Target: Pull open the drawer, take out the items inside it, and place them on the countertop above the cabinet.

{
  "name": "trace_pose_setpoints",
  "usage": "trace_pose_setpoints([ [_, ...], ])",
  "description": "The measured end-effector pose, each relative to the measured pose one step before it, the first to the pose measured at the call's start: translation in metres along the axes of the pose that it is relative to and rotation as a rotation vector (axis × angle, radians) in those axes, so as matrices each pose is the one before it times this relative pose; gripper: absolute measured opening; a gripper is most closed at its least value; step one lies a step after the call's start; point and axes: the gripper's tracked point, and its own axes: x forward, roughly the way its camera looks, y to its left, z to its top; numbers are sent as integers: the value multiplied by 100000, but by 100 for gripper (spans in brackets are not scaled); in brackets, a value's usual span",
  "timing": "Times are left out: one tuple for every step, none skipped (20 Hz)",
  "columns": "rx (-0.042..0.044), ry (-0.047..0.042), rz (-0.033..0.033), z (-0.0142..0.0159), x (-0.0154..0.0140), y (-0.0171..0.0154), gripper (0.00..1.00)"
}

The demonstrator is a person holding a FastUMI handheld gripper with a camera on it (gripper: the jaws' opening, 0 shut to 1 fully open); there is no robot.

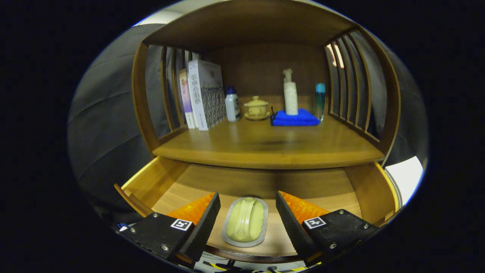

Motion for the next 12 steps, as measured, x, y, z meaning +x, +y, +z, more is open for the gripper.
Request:
trace_pose_setpoints([
  [52,2263,-302,-401,409,-171,91],
  [226,1727,903,-427,116,-43,92],
  [1422,832,314,133,41,247,92],
  [-145,1227,-718,-224,578,-463,91],
  [-353,1557,-768,-149,265,-271,91],
  [1220,2206,643,-388,147,64,91],
  [2150,2672,1366,-366,276,243,91],
  [1524,1994,1012,-223,299,124,90],
  [462,2359,478,-388,142,-70,90],
  [1020,2199,1519,-137,172,181,90],
  [990,2119,1053,-236,252,295,88],
  [797,1173,71,-229,341,-260,86],
])
